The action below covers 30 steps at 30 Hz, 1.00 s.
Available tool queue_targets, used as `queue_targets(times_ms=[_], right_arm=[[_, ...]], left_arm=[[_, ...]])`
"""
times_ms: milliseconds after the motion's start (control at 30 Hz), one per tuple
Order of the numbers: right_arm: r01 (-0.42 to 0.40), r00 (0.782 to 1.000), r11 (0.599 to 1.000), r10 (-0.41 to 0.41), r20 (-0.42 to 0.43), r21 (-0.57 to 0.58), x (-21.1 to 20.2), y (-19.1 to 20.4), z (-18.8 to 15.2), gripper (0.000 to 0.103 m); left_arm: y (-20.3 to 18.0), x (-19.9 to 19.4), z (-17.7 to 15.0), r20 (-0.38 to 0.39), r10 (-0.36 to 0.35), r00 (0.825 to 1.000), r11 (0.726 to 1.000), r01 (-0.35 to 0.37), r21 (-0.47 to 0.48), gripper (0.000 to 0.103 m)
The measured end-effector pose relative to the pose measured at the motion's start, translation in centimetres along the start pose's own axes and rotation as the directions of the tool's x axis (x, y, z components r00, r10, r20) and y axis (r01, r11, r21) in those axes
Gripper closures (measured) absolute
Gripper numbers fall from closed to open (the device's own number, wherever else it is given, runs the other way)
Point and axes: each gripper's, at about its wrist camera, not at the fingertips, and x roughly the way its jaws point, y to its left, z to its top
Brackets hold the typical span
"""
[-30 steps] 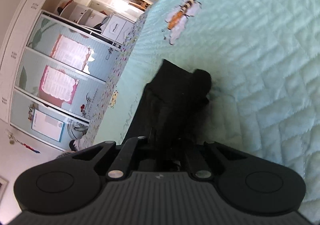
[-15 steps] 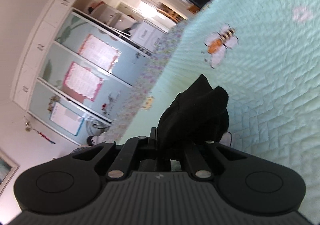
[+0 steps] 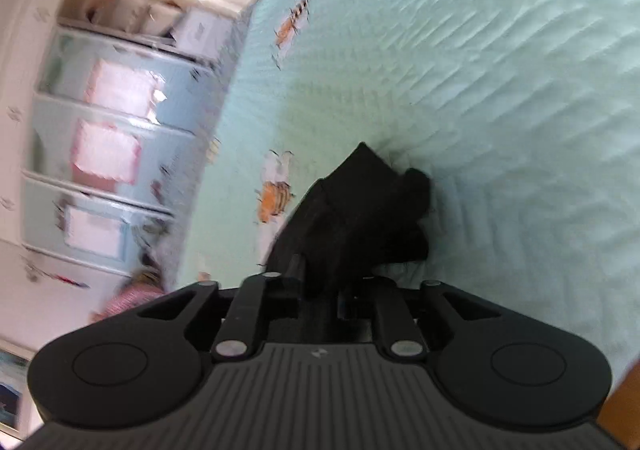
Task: Fold clothes
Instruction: 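Open both grippers and lift them off the folded pants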
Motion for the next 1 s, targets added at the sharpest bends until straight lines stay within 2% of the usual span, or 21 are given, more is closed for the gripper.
queue_targets(times_ms=[33, 67, 167, 233, 267, 333, 400, 433, 500, 533, 600, 667, 700, 767, 800, 867, 933, 967, 1000], right_arm=[[0.005, 1.0, 1.0, -0.004, 0.028, -0.006, -0.9, 0.4, 0.0, 0.049], [0.015, 0.998, 1.0, -0.014, 0.067, -0.008, -2.0, 0.7, -0.1, 0.036], [0.034, 0.99, 0.999, -0.033, 0.137, -0.003, -5.0, 1.7, -0.4, 0.035], [-0.044, 0.989, 0.996, 0.054, 0.138, -0.08, -6.4, 3.4, -1.7, 0.035], [-0.095, 0.987, 0.986, 0.111, 0.117, -0.134, -6.9, 4.6, -2.6, 0.035], [-0.187, 0.981, 0.958, 0.193, 0.008, -0.218, -6.0, 7.4, -5.3, 0.035], [-0.27, 0.961, 0.925, 0.242, -0.133, -0.267, -4.0, 10.1, -8.7, 0.035], [-0.31, 0.943, 0.909, 0.258, -0.209, -0.279, -2.6, 11.4, -10.9, 0.035], [-0.397, 0.876, 0.874, 0.27, -0.4, -0.28, 1.4, 13.8, -16.7, 0.035], [-0.428, 0.835, 0.861, 0.259, -0.486, -0.276, 3.4, 14.8, -19.7, 0.035], [-0.477, 0.741, 0.841, 0.227, -0.633, -0.257, 7.1, 16.6, -25.6, 0.035], [-0.509, 0.646, 0.824, 0.174, -0.743, -0.25, 10.0, 17.8, -31.4, 0.035], [-0.521, 0.618, 0.811, 0.143, -0.773, -0.267, 11.0, 18.4, -33.8, 0.035], [-0.527, 0.582, 0.798, 0.089, -0.808, -0.292, 12.9, 19.3, -37.7, 0.035], [-0.517, 0.581, 0.799, 0.065, -0.812, -0.306, 14.0, 19.7, -38.9, 0.035], [-0.467, 0.647, 0.789, -0.004, -0.762, -0.4, 16.5, 20.4, -39.5, 0.036], [-0.402, 0.697, 0.817, -0.019, -0.716, -0.413, 18.1, 20.5, -38.7, 0.036], [-0.386, 0.7, 0.843, 0.002, -0.714, -0.376, 18.4, 20.3, -38.1, 0.036], [-0.395, 0.691, 0.856, 0.039, -0.722, -0.332, 18.2, 20.4, -37.6, 0.036]], left_arm=[[0.0, -0.5, 0.3, 0.002, -0.012, 1.0, 1.0, 0.012, 0.001, 0.052], [0.0, -1.1, 0.5, 0.006, -0.026, 1.0, 1.0, 0.026, 0.001, 0.051], [0.6, -3.6, 0.8, 0.064, -0.055, 0.996, 0.998, 0.055, -0.005, 0.047], [1.4, -5.0, 1.1, 0.099, -0.058, 0.993, 0.998, 0.061, -0.023, 0.045], [1.8, -5.7, 1.1, 0.117, -0.055, 0.992, 0.998, 0.058, -0.027, 0.045], [2.5, -7.2, 0.8, 0.147, -0.061, 0.987, 0.998, 0.066, -0.024, 0.045], [2.5, -8.0, 0.6, 0.155, -0.102, 0.983, 0.994, 0.106, -0.019, 0.045], [2.2, -8.1, 0.4, 0.154, -0.12, 0.981, 0.992, 0.123, -0.013, 0.044], [1.3, -7.9, -0.1, 0.143, -0.146, 0.979, 0.989, 0.146, 0.008, 0.044], [0.8, -7.8, -0.3, 0.137, -0.159, 0.978, 0.987, 0.158, 0.019, 0.044], [-0.1, -7.2, -0.9, 0.114, -0.181, 0.977, 0.983, 0.177, 0.042, 0.044], [-0.7, -6.6, -1.4, 0.086, -0.193, 0.977, 0.98, 0.188, 0.064, 0.044], [-1.1, -6.4, -1.7, 0.074, -0.195, 0.978, 0.979, 0.189, 0.078, 0.044], [-1.6, -5.7, -2.4, 0.053, -0.198, 0.979, 0.976, 0.192, 0.106, 0.043], [-1.8, -5.3, -2.8, 0.04, -0.202, 0.979, 0.974, 0.196, 0.114, 0.043], [-2.0, -4.4, -3.8, 0.004, -0.205, 0.979, 0.971, 0.203, 0.126, 0.043], [-2.3, -3.5, -4.7, -0.03, -0.21, 0.977, 0.967, 0.212, 0.138, 0.043], [-2.4, -3.1, -5.2, -0.046, -0.217, 0.975, 0.965, 0.221, 0.143, 0.043], [-2.4, -2.8, -5.6, -0.063, -0.226, 0.972, 0.961, 0.233, 0.147, 0.043]])
